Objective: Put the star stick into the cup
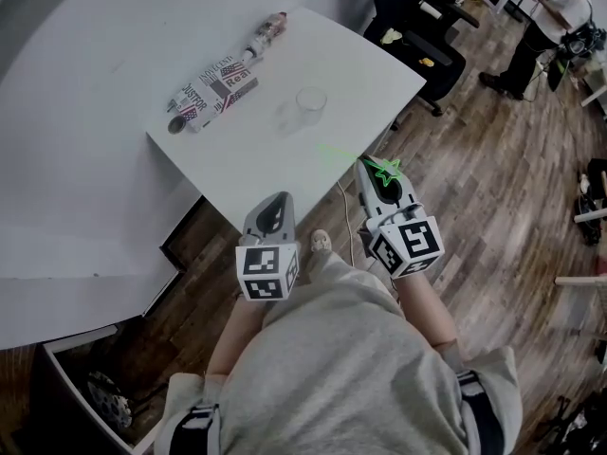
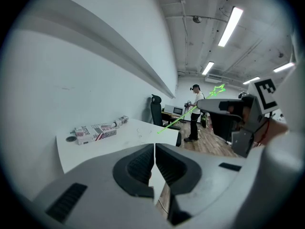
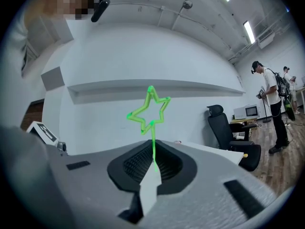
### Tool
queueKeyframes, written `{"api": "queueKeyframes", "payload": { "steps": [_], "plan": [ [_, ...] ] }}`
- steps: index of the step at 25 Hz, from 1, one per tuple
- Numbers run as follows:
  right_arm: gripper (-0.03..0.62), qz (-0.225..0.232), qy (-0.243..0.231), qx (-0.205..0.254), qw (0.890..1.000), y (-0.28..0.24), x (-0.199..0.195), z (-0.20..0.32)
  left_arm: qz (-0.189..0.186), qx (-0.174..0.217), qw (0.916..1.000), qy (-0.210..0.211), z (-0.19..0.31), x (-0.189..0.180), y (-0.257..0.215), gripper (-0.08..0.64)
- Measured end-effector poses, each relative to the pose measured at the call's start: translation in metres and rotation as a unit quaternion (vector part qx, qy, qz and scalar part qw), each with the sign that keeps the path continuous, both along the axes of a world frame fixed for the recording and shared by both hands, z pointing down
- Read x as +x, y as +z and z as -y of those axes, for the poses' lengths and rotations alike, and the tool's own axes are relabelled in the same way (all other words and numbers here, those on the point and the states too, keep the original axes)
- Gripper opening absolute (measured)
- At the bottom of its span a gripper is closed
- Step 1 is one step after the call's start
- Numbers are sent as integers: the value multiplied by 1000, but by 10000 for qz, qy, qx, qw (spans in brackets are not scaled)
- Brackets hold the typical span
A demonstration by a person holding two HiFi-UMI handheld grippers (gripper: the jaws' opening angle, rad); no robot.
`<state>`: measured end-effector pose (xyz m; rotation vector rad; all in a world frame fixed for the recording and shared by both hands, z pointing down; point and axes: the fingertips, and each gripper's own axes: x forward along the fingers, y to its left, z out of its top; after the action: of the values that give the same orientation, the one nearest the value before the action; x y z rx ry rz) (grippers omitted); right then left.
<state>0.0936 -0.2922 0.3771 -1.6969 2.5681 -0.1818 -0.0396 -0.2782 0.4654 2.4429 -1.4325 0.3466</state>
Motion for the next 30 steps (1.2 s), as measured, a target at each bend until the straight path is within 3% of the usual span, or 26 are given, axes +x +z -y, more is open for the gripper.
{"api": "queueKeyframes", "payload": {
  "steps": [13,30],
  "plan": [
    [11,-30,-327,-165,9993,12,15,100,100,-140,9995,-273,81,16,7,9],
    [11,-153,-629,-642,9958,64,17,188,183,-379,9977,-525,147,22,27,9]
  ]
}}
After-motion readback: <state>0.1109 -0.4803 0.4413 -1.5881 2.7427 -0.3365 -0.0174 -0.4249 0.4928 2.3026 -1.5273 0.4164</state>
